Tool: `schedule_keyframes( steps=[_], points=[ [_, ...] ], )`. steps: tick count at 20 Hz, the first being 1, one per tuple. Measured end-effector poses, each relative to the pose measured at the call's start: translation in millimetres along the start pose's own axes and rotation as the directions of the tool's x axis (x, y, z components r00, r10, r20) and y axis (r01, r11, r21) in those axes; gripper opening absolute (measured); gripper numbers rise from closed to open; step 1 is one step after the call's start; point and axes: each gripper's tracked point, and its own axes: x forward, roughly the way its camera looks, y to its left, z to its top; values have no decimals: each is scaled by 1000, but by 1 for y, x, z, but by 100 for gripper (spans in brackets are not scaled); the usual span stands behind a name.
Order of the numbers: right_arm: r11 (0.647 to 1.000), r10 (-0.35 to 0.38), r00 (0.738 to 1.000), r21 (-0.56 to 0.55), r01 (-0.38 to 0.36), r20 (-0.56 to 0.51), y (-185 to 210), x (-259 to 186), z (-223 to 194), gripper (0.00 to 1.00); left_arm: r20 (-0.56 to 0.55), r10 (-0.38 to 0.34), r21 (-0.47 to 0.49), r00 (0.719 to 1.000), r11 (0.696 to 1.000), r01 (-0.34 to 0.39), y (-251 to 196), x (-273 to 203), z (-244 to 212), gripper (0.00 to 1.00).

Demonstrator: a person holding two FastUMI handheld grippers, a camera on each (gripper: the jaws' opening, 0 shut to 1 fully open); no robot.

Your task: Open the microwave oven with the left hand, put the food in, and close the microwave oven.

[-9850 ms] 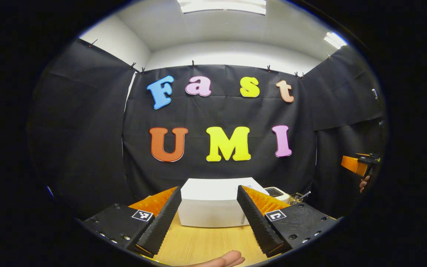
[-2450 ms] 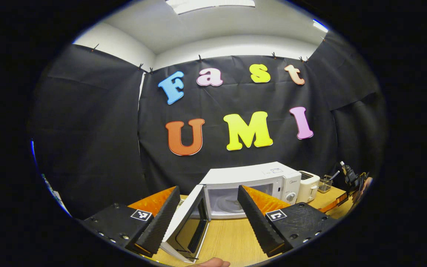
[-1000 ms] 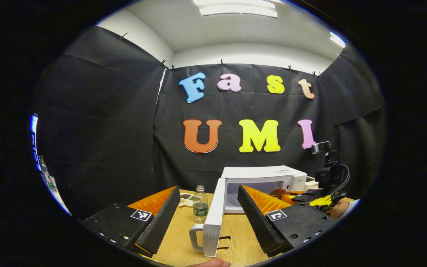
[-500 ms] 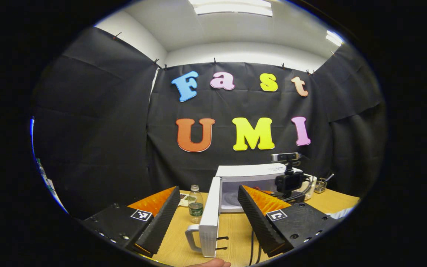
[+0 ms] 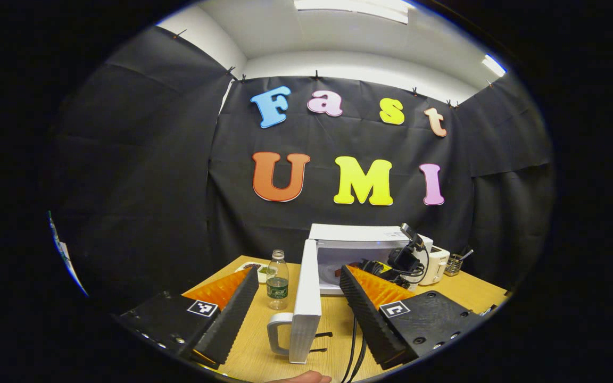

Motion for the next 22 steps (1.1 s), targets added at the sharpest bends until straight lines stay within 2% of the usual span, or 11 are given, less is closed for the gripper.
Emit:
schedule_keyframes(
  steps=[4,7,8,9,10,11,13,18,22],
  points=[
    [994,-52,997,103,45,65,-9,19,11,13,-21,21,-2,1000,1000,-21,11,0,-8,94],
    [975,-162,981,171,142,111,-27,32,18,13,-53,20,-18,998,1000,-21,10,1,-18,93],
    [974,-167,978,172,145,122,-24,35,21,13,-67,16,-25,998,1000,-18,8,0,-21,93],
    [972,-207,973,138,192,103,-26,40,19,14,-78,12,-28,997,999,-14,7,-2,-23,93],
    [974,-218,973,82,212,74,-28,44,12,36,-84,6,-29,996,1000,-9,4,-4,-26,94],
    [965,-262,964,39,261,42,-37,43,11,57,-85,3,-25,996,1000,-5,3,-7,-26,94],
    [969,-246,969,34,245,33,-41,38,8,100,-77,6,-16,997,1000,-7,3,-14,-24,94],
    [974,-213,975,-62,217,67,-35,7,17,100,-48,9,7,999,1000,-9,0,-32,-16,93],
    [980,-163,985,-103,168,56,-27,-26,19,100,-39,34,43,999,999,-32,2,-43,-16,93]
  ],
)
